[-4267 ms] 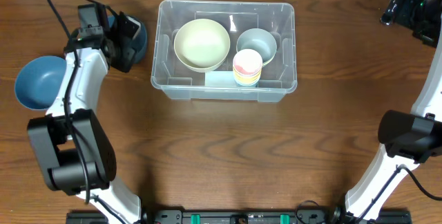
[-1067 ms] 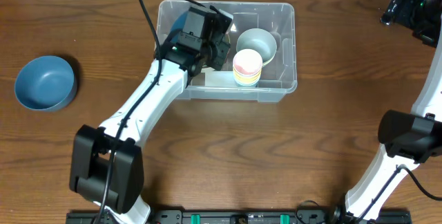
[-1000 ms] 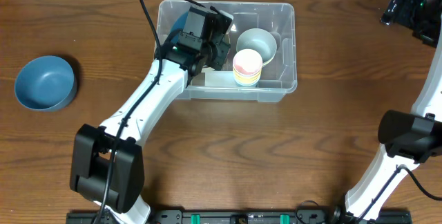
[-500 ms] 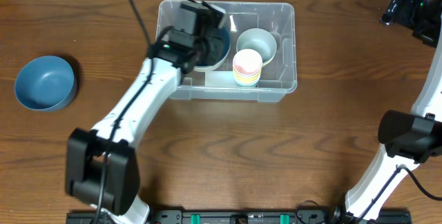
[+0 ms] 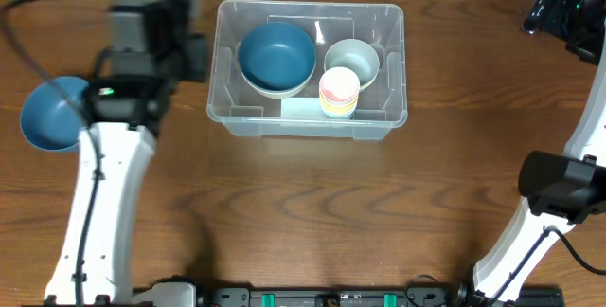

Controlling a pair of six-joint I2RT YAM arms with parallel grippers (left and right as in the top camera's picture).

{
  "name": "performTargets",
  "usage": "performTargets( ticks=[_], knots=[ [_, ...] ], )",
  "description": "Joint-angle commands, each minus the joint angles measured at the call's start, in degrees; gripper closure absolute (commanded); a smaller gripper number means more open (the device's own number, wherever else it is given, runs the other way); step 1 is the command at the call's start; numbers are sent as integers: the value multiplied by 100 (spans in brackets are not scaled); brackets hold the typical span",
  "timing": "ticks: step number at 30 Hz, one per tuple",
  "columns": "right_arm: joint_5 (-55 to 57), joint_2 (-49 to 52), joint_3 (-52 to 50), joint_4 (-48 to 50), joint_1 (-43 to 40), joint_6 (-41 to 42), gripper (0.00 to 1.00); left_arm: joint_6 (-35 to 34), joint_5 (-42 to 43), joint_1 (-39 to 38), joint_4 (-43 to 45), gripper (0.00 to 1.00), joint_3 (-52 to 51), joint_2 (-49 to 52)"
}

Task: Pack container
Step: 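Release and move the left gripper to the last teal bowl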

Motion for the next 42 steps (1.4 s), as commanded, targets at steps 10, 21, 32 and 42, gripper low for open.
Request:
performTargets(
  ticks=[10, 21, 32, 42],
  knots=[
    [59, -15, 76, -15, -28, -66, 1, -28, -560, 1921, -205, 59, 46, 1180],
    [59, -15, 76, -15, -28, -68, 1, -24, -1003, 2527, 61, 58, 46, 2350],
    [59, -15, 76, -15, -28, -66, 1, -24, -1019, 2643, 664, 57, 46, 2848],
    [59, -15, 76, -15, -28, -66, 1, 247, -863, 2640, 835, 57, 46, 3158]
  ],
)
